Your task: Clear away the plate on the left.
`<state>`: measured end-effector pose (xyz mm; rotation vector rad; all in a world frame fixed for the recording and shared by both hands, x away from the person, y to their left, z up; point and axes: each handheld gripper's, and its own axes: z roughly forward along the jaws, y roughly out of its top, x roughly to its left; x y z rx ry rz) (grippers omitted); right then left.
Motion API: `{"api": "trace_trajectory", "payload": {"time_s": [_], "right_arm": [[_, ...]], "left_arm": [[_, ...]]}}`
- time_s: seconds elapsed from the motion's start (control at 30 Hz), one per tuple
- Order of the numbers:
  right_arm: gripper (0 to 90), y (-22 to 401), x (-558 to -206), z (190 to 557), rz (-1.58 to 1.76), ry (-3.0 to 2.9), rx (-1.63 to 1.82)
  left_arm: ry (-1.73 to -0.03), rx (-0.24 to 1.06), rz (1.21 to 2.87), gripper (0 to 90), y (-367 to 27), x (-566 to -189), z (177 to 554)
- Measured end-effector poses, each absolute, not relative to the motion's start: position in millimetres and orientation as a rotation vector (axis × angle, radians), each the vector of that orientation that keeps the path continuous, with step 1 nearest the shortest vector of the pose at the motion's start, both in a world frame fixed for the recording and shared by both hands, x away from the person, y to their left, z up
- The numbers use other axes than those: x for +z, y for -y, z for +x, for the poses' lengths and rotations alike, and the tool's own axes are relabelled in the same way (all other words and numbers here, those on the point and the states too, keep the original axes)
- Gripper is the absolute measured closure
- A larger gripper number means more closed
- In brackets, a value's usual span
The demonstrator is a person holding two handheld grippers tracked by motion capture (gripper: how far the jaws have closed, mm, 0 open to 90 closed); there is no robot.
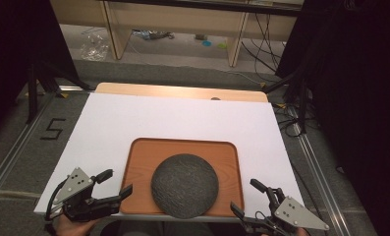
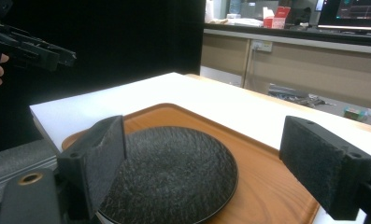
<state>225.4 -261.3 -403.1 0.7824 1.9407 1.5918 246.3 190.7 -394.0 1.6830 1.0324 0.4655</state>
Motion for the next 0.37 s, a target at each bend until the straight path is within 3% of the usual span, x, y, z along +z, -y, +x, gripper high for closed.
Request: {"api": "trace_trajectory", "payload": {"time_s": [0.37], "right_arm": [[15.7,261.5,-402.9,225.4,0.782,-1.942,1.591]], "left_arm": [[-1.039,0.46,1.68,19.6,-191.0,-394.6,247.9]]}}
